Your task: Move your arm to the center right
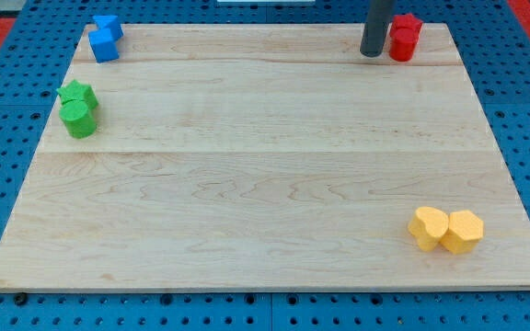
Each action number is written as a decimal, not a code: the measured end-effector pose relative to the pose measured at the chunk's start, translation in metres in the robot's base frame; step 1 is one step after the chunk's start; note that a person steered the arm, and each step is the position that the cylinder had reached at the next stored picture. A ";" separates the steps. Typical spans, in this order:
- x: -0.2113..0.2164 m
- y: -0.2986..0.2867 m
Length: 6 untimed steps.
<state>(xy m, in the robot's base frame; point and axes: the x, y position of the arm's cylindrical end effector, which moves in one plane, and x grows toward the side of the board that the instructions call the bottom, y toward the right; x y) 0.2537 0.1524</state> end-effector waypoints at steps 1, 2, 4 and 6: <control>0.000 0.007; 0.000 0.008; 0.000 0.013; 0.041 0.027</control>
